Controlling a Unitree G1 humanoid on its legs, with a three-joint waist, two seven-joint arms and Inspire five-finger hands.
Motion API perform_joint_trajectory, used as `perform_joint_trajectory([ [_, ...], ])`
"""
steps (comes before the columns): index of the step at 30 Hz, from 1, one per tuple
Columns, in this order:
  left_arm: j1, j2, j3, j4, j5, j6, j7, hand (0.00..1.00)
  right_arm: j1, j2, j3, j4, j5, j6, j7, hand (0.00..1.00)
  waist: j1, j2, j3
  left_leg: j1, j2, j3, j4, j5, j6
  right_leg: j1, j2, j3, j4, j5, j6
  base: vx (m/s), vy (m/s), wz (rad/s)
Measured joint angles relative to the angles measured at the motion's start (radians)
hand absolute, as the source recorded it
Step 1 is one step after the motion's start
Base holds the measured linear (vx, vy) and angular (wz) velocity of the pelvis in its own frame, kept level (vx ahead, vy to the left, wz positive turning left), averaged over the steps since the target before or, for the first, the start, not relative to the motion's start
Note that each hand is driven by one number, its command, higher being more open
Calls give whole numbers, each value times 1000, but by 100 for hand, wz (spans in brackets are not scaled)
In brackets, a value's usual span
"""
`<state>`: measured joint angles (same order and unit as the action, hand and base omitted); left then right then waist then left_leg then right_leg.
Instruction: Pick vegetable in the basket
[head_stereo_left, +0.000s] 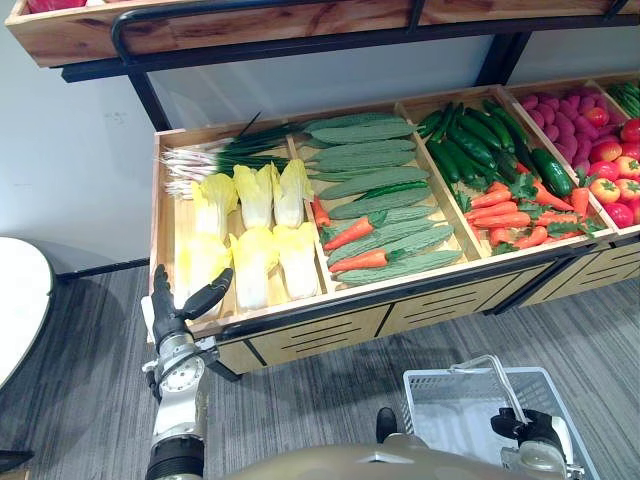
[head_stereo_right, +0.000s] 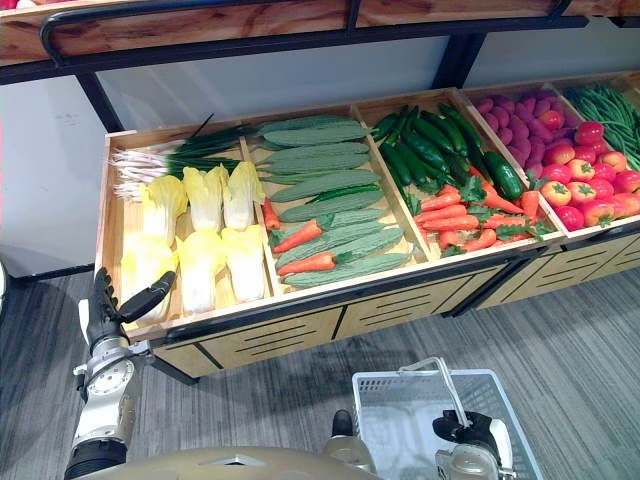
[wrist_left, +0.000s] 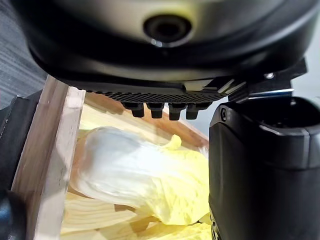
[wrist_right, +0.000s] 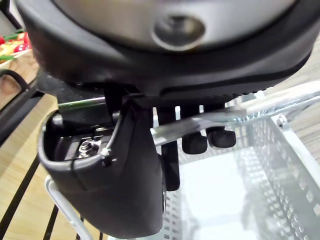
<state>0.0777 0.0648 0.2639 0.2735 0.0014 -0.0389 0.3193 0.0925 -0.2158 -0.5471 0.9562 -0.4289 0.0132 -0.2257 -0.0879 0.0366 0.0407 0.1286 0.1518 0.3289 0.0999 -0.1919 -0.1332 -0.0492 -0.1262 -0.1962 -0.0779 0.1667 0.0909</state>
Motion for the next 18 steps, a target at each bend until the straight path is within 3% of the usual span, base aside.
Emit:
perform_joint_trajectory([
  [18,-12,-2,21,73,-34,22,95,100,0,1,7,0,-1,2,0,0,-1,-13,10,3,-1,4,-2,0,0,-1,0,3,0,1,1,0,0,0],
])
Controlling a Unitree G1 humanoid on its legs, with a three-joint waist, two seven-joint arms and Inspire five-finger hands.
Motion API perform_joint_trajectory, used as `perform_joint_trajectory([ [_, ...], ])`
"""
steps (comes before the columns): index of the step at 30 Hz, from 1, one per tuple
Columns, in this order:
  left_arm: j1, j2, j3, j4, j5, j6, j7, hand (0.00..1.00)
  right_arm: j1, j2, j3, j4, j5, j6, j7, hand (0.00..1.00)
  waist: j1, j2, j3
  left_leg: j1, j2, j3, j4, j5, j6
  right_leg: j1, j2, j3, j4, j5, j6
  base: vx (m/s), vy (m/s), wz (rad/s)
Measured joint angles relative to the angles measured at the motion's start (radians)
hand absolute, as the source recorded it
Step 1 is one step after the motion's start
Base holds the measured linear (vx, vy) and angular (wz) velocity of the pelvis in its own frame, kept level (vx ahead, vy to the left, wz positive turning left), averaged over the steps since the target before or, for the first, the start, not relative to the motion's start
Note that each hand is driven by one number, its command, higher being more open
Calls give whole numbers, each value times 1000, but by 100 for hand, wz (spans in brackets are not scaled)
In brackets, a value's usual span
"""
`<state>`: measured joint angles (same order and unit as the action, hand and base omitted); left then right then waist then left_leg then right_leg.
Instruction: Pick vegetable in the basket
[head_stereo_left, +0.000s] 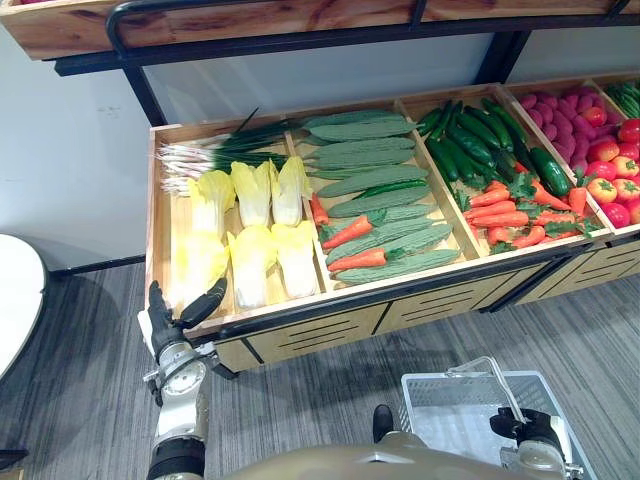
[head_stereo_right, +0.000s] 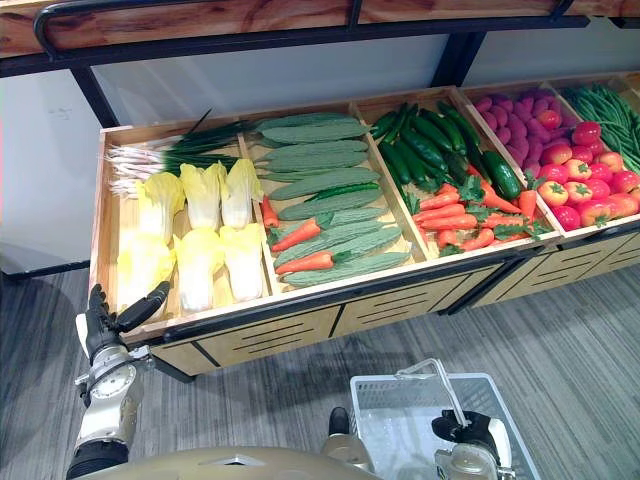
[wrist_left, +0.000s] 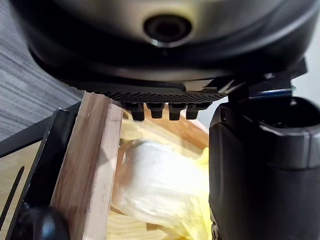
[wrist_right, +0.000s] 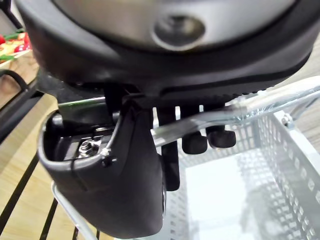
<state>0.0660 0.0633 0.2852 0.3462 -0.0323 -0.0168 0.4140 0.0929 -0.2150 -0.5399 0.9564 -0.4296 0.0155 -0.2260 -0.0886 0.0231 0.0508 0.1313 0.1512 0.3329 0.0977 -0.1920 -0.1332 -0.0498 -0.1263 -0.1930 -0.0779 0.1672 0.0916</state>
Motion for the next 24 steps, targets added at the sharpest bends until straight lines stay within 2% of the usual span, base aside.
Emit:
perform_joint_trajectory([
  [14,-42,8,21,60,83,27,-27,100,-5,1,3,0,-35,0,0,0,1,-6,4,15,-1,13,-17,1,1,0,-1,6,0,1,2,0,0,-2],
  [18,-100,31,29,120,124,65,-33,100,-6,1,4,0,-35,1,2,0,-1,-9,8,15,-2,17,-19,1,1,-3,-2,7,0,1,2,0,0,0],
  [22,-109,31,30,126,163,81,-23,100,-10,1,3,0,-35,1,2,0,-2,-9,10,15,-1,19,-20,1,1,-6,-1,8,-1,1,2,0,0,0],
  [23,-116,31,30,132,166,86,-20,0,-12,1,4,0,-35,1,2,0,-2,-9,10,15,-1,20,-20,1,1,-6,-1,9,-1,1,2,0,0,0],
  [24,-121,31,30,139,167,86,-17,0,-13,1,4,0,-35,1,2,0,-2,-8,10,15,-2,20,-20,1,1,-6,-1,9,-1,1,2,-34,-25,-1],
])
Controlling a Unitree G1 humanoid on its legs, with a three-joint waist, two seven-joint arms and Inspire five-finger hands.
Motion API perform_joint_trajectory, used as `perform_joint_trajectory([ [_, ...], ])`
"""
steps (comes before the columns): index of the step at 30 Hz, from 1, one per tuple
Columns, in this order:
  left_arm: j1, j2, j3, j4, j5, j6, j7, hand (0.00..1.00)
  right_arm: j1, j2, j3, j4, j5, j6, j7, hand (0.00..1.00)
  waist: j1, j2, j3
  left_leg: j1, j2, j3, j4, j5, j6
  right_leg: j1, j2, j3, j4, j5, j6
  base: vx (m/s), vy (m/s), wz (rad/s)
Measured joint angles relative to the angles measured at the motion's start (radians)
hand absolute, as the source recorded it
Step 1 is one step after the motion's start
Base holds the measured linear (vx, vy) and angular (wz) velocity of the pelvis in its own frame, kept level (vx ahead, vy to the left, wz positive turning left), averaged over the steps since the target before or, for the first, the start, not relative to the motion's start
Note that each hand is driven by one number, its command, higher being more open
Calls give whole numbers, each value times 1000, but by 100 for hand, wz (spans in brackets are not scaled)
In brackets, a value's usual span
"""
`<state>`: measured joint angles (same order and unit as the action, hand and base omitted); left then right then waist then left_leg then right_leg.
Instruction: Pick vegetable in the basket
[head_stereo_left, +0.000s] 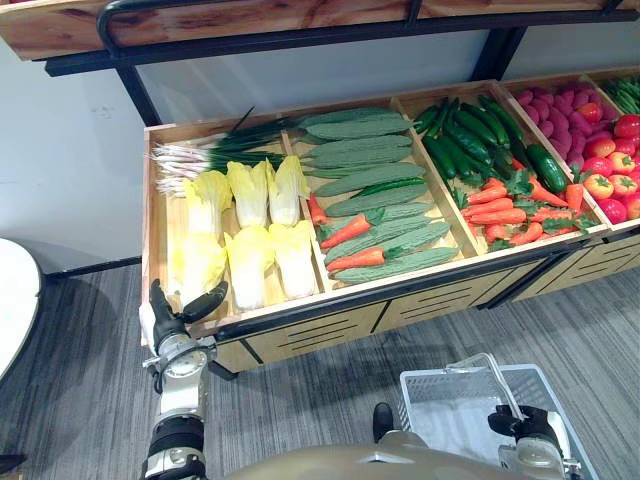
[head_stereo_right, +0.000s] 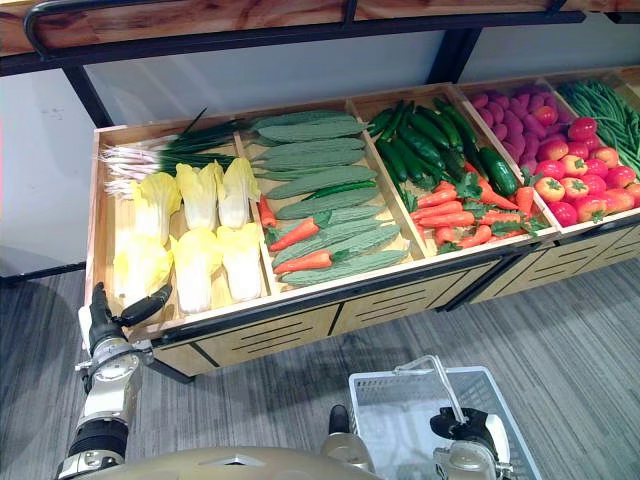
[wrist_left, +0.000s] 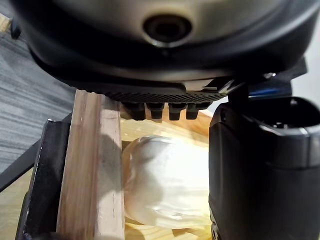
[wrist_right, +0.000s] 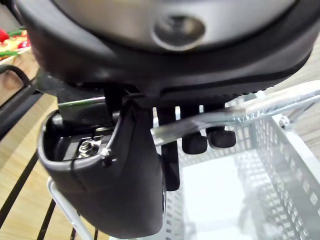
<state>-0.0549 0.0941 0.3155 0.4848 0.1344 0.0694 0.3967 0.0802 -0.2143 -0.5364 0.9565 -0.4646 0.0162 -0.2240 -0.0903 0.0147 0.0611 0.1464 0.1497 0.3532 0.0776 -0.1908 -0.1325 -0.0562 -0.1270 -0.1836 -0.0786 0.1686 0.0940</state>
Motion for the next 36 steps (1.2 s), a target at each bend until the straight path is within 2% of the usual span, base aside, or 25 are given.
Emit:
perform_joint_trajectory([
  [5,-61,3,67,69,30,1,27,0,-7,0,0,0,0,1,0,0,1,5,5,-1,0,8,-2,1,-1,-5,1,6,0,1,2,-45,-30,-4],
  [7,-90,10,84,98,26,-2,7,0,-8,0,0,0,0,2,1,0,1,6,5,0,0,8,-5,1,-2,-6,1,7,0,1,2,-20,-16,-1],
  [22,-153,59,85,181,31,-4,-31,0,-17,0,10,1,0,2,13,0,5,5,26,17,1,9,-13,5,-3,7,3,7,-1,1,2,0,0,0],
  [27,-177,76,85,213,30,-4,-34,0,-16,0,31,4,0,1,21,0,6,-3,31,18,1,18,-15,7,-4,7,2,7,-6,0,2,0,0,0],
  [33,-180,62,87,200,-20,-3,4,0,-15,0,30,9,0,2,21,0,6,-3,32,21,1,19,-27,13,-5,6,4,7,-6,0,2,0,0,0],
  [36,-163,12,96,101,-70,18,62,0,-17,18,13,9,0,2,21,0,6,-16,42,21,1,11,-30,17,-6,6,4,1,-1,0,2,-7,-19,4],
])
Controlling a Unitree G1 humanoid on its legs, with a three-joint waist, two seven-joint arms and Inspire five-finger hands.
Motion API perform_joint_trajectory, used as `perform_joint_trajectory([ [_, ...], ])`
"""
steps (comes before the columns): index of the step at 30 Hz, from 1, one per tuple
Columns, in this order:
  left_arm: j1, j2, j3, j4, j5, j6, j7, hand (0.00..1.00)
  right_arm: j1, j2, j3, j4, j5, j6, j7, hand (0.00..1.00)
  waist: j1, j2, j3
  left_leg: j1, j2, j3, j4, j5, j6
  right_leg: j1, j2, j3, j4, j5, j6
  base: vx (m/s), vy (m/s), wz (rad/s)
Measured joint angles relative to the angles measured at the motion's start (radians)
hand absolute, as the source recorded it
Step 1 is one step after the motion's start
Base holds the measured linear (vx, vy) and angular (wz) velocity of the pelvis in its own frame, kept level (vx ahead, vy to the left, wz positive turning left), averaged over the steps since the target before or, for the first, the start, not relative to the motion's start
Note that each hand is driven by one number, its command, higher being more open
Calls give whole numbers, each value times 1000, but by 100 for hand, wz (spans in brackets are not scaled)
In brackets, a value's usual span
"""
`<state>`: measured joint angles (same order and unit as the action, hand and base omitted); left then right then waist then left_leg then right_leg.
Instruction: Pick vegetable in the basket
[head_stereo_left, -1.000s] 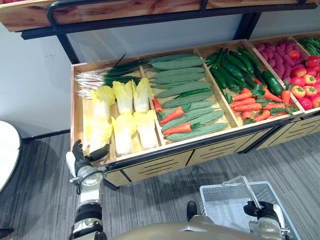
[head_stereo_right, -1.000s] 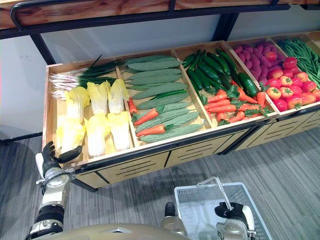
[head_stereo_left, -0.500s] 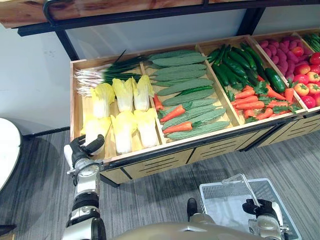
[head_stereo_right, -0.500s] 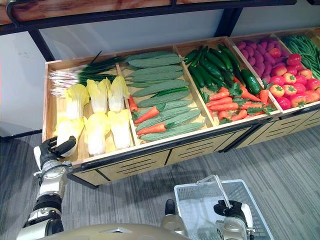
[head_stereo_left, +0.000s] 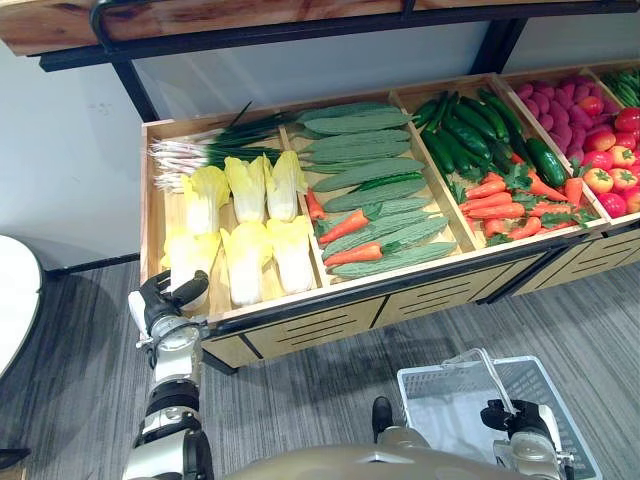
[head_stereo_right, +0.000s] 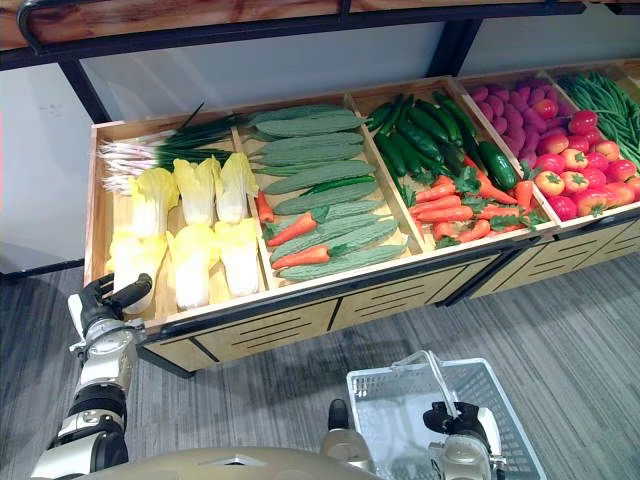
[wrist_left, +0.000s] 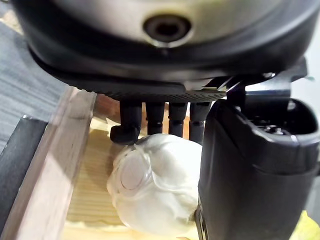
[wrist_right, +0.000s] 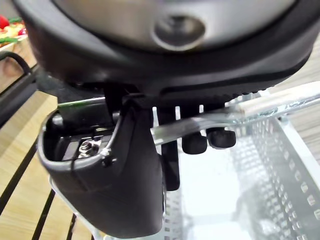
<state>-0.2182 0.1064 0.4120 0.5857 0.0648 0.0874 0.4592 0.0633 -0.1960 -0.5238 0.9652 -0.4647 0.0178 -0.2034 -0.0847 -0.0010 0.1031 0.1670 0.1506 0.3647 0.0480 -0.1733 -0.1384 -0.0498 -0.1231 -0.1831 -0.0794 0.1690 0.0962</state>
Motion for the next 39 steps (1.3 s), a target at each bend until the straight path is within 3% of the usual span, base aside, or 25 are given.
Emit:
perform_joint_trajectory([
  [5,32,-71,36,-193,-65,2,105,0,-2,33,-17,0,-1,0,-1,0,-4,-34,26,-1,-2,-10,0,4,1,1,1,-4,1,0,-1,-3,-6,2],
  [11,32,-133,55,-354,-67,-1,213,0,-4,34,-17,0,-1,-1,-2,0,-4,-35,26,1,-3,-10,2,4,1,4,0,2,1,1,-1,0,0,0],
  [18,31,-144,56,-525,-58,-24,303,0,-4,34,-14,0,-1,-4,-7,0,-1,-34,25,0,-2,-12,21,-2,2,13,1,11,1,1,-1,-7,-4,0],
  [28,30,-150,-42,-586,25,-43,279,0,7,33,-7,1,0,-10,-24,0,0,-21,8,-21,5,-14,71,-30,5,15,2,22,1,5,0,-67,-32,-1],
  [34,31,-129,-162,-629,65,-68,184,0,5,1,27,1,0,-10,-22,0,3,-20,2,-23,-1,5,70,-32,5,-1,2,42,1,10,4,-7,-6,-10],
  [39,54,-52,-257,-629,69,-112,74,0,1,-87,93,-70,-1,-14,-3,0,-3,-13,-3,-14,-10,55,70,-37,8,-28,6,94,1,20,5,-23,-10,-34],
])
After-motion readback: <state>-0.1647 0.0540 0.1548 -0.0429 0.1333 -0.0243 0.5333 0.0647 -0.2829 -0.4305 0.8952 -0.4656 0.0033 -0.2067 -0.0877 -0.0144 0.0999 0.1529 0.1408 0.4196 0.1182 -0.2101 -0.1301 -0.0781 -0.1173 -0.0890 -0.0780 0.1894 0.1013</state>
